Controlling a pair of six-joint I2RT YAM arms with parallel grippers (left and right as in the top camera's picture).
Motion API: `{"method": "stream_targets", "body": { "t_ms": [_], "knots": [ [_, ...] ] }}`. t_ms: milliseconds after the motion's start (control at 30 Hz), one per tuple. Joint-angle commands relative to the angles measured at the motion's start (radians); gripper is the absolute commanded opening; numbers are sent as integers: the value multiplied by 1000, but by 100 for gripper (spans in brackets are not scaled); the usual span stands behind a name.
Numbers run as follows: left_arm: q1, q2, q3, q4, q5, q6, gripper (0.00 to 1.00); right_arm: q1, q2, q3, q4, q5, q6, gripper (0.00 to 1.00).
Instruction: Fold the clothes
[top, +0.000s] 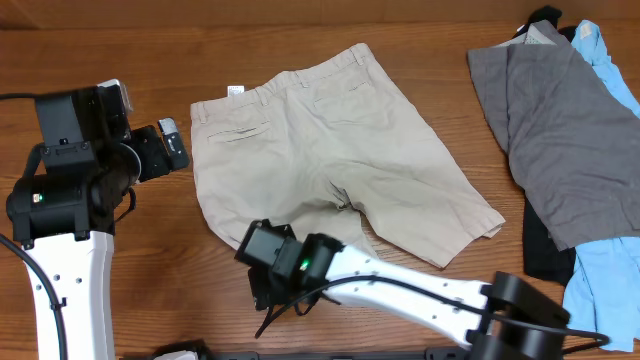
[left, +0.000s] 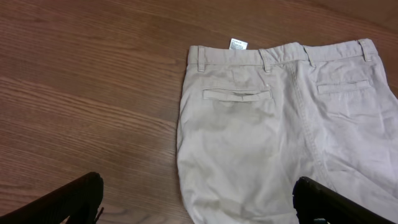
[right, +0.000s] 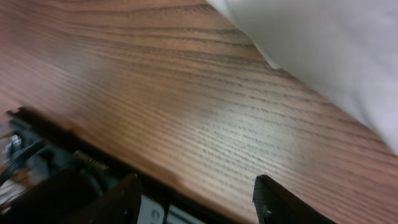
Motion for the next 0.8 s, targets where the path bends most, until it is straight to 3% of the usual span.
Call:
{"method": "stream_targets", "body": {
  "t_ms": [0, 267, 600, 700, 767],
  "knots": [
    [5, 5, 10, -5, -11, 23, 100, 11, 90, 2, 29, 121, 74, 58],
    [5, 5, 10, -23, -11, 23, 100, 2, 212, 2, 57, 260, 175, 63],
    [5, 5, 10, -22, -29, 23, 100, -94, 232, 2, 146, 317, 176, 66],
    [5, 5, 10, -22, -29, 23, 100, -117, 232, 2, 160, 317, 176, 65],
    [5, 5, 10, -22, -29, 23, 100, -127, 232, 2, 168, 316, 176, 54]
  ]
}}
